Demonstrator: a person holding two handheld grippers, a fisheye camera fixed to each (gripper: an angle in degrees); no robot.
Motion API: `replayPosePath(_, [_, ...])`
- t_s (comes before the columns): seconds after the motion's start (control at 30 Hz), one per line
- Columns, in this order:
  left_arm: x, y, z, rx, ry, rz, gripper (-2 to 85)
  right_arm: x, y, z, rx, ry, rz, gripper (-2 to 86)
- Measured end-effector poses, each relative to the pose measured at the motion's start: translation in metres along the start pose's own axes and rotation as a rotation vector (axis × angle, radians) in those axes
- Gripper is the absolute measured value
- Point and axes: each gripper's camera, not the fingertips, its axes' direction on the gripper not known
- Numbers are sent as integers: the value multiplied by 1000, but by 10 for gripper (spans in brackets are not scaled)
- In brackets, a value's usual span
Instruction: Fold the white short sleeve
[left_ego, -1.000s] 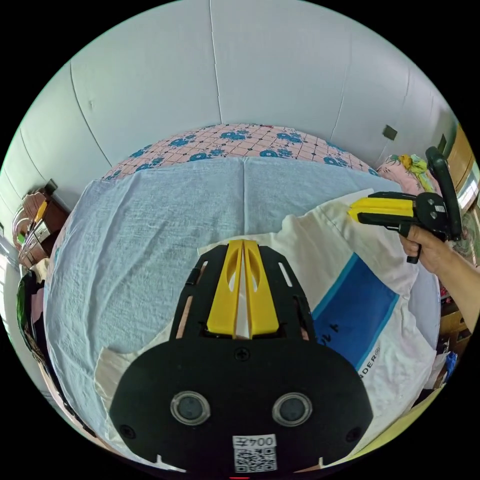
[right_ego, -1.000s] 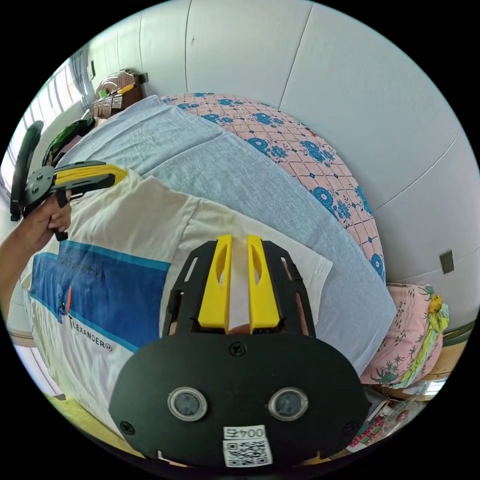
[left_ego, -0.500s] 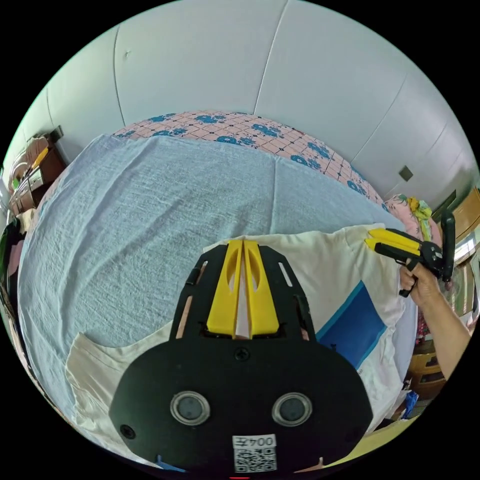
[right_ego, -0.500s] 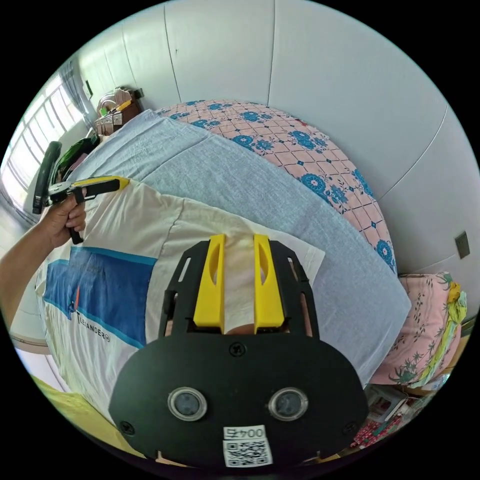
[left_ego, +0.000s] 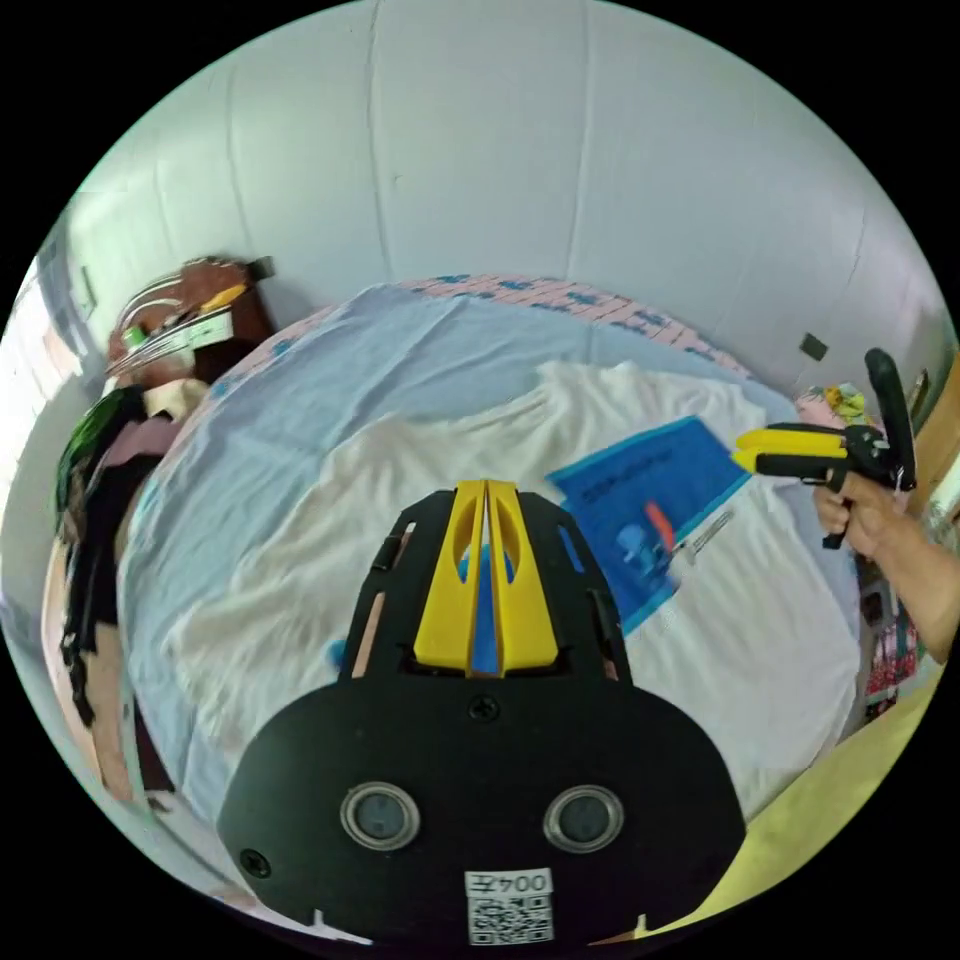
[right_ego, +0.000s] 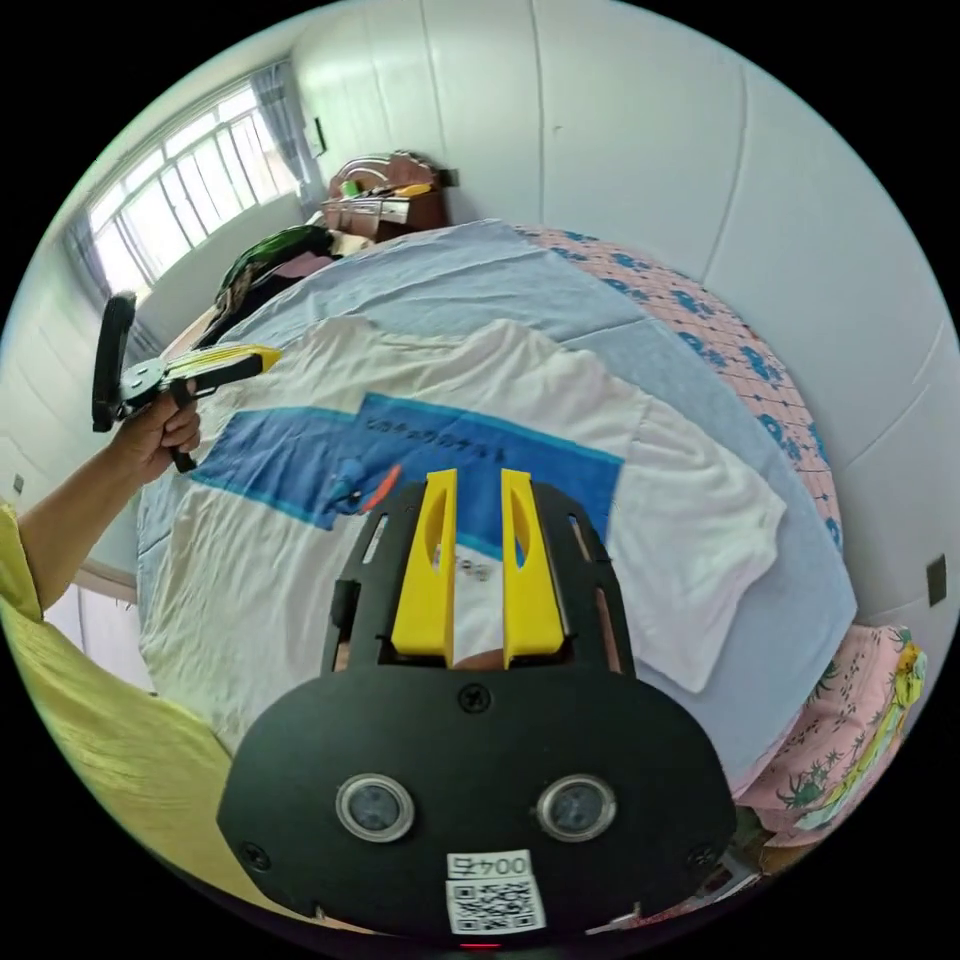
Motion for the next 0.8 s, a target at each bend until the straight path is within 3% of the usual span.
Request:
replayPosePath(0.23, [-128,136,-107,-78,-152,-309,16,-78,-1,60,-68,-118,-87,64])
replayPosePath(0.37, [-159,150,-133,-3,-61,-354,46,-118,-12,96,-114,-107,-139,68])
replayPosePath(0.8, [-210,115,-143,-56,318,-404,76,-158,4,165,-204,-55,-170,66])
